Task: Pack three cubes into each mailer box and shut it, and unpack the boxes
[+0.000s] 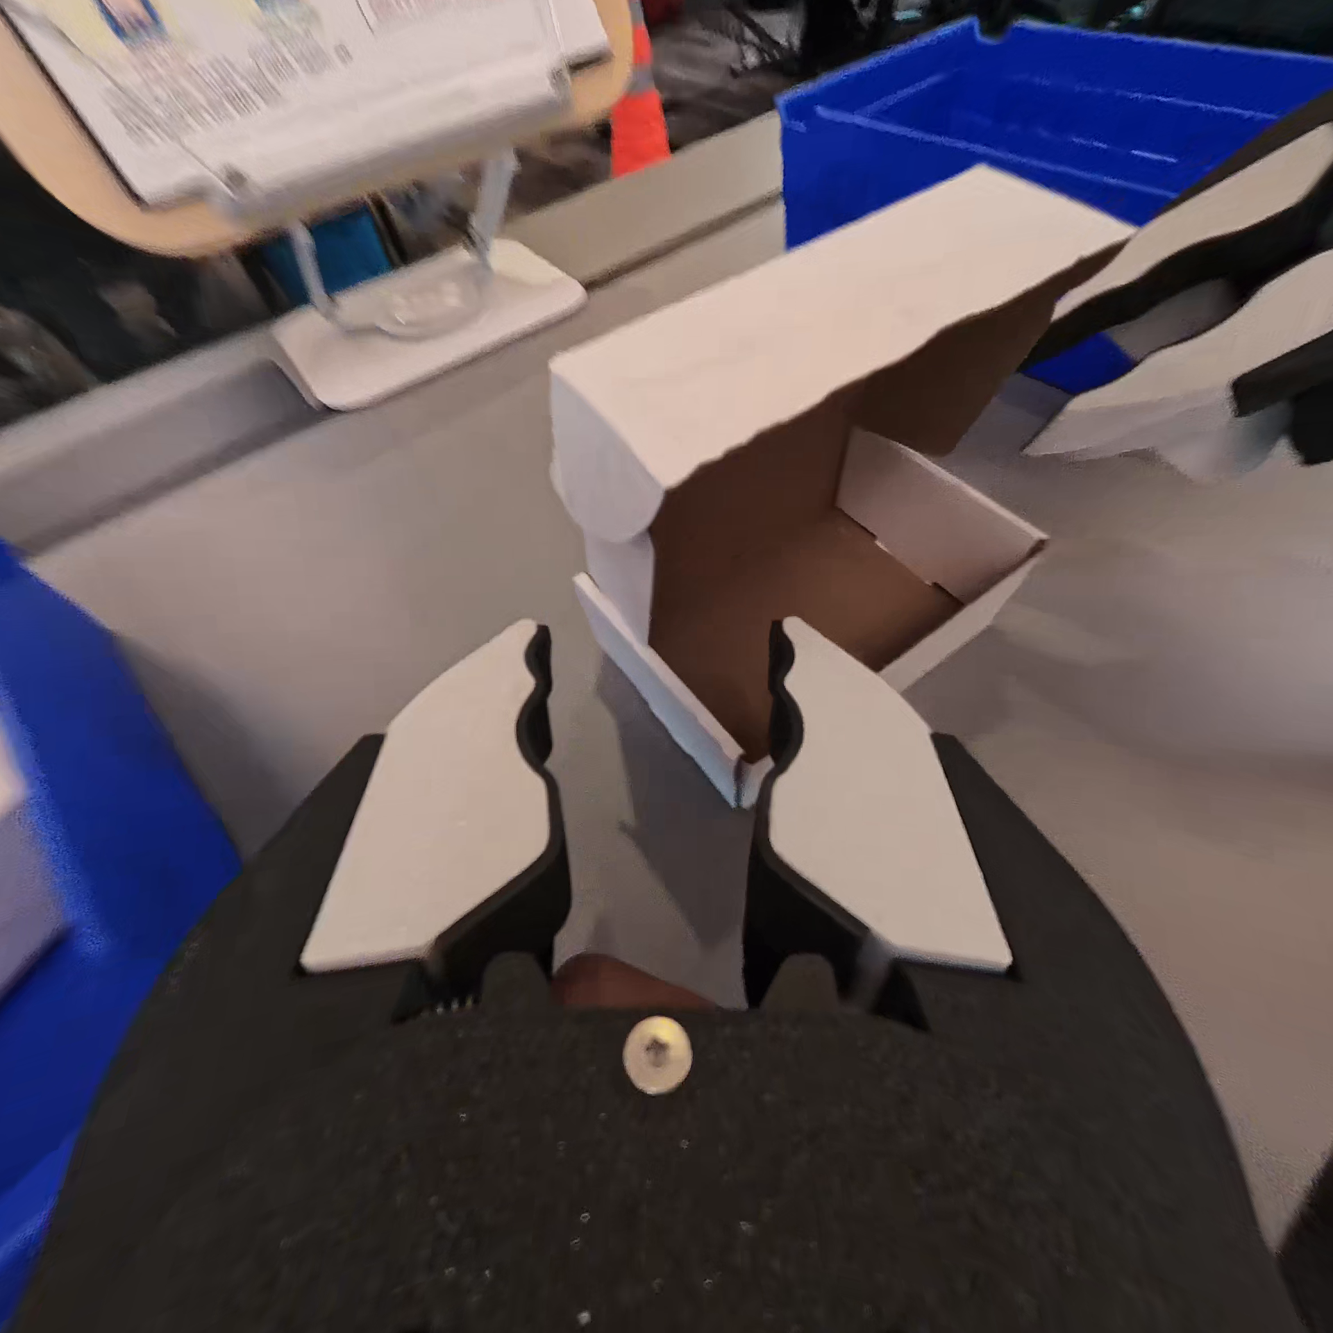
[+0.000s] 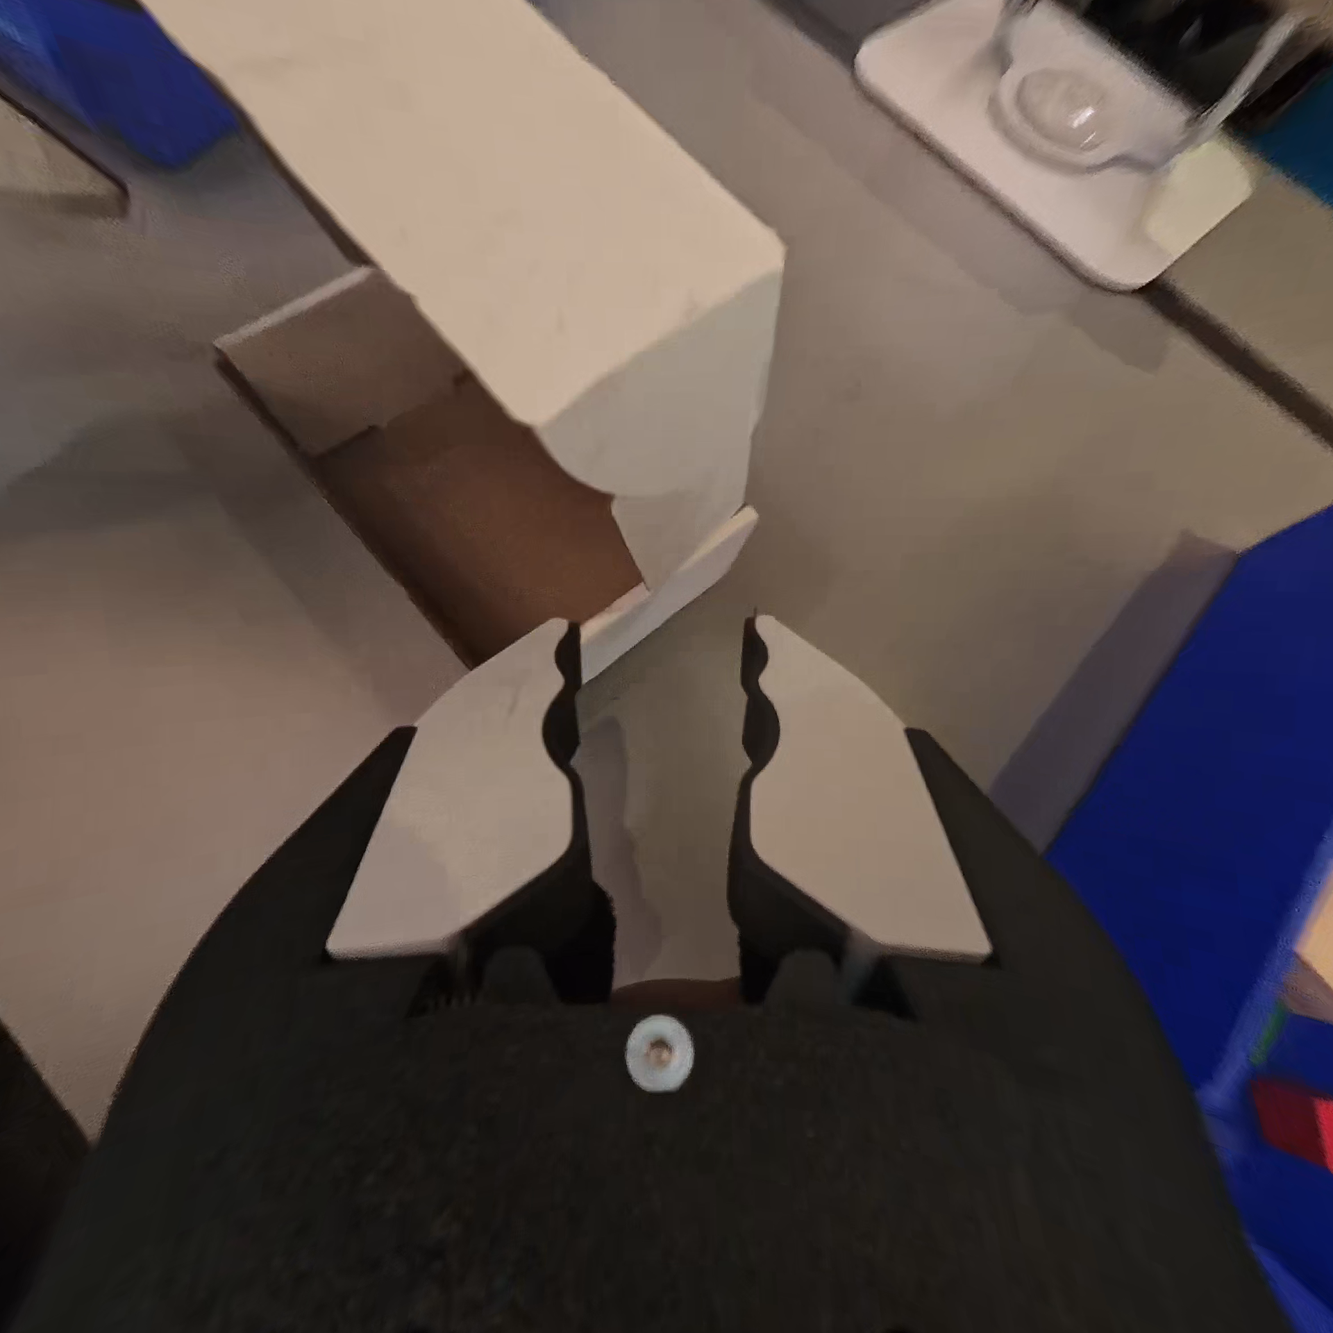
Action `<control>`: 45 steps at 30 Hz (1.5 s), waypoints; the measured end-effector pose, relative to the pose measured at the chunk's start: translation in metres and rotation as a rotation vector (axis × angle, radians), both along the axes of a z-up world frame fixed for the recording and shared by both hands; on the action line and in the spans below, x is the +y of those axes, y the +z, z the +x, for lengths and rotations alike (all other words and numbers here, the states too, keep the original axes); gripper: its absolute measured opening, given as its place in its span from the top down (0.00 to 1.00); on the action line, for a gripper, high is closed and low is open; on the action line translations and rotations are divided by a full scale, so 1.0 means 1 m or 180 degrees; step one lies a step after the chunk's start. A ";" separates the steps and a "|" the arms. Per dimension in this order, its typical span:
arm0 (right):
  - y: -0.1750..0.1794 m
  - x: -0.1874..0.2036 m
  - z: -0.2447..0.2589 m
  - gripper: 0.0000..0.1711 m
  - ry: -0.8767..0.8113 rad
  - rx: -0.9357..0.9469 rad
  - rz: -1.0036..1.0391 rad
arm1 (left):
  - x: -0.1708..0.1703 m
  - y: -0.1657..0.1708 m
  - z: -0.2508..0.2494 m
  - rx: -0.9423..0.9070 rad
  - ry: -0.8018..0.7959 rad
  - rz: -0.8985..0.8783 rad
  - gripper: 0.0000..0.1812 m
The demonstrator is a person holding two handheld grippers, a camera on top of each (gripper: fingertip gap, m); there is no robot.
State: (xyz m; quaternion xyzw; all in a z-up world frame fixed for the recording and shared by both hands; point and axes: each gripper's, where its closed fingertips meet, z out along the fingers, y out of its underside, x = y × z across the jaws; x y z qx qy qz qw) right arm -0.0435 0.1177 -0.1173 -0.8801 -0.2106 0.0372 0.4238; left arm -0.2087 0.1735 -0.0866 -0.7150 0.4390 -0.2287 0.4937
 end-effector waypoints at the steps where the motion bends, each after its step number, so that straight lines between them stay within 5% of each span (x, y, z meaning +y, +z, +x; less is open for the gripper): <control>1: 0.007 -0.002 0.002 0.75 -0.0038 -0.0034 0.0185 | 0.002 0.011 -0.002 -0.0040 0.0045 0.0198 0.68; 4: 0.018 0.003 0.001 0.72 -0.0170 -0.0118 0.0434 | 0.004 0.030 0.005 -0.0099 0.0020 0.0348 0.68; 21: -0.030 -0.003 -0.046 0.78 -0.0094 -0.0289 -0.0071 | -0.038 -0.002 0.010 0.0148 -0.0320 0.0010 0.76; 26: -0.004 -0.003 -0.014 0.74 -0.0343 -0.0579 0.0462 | -0.025 0.013 -0.017 0.0126 0.0177 0.0500 0.75; 31: 0.024 0.014 -0.006 0.72 -0.0300 -0.0161 0.0821 | -0.025 0.012 0.002 0.0125 0.0132 0.0416 0.73; 34: 0.030 0.022 -0.018 0.77 -0.0102 -0.0186 0.0887 | -0.023 0.010 0.012 0.0190 0.0168 0.0453 0.81; 36: 0.028 0.019 -0.029 0.77 -0.0054 -0.0194 0.0826 | -0.027 0.009 0.017 0.0204 0.0166 0.0459 0.88; 45: -0.015 -0.012 -0.037 0.77 -0.0176 -0.0187 0.0476 | -0.045 -0.034 0.014 0.0479 0.0189 0.0246 0.87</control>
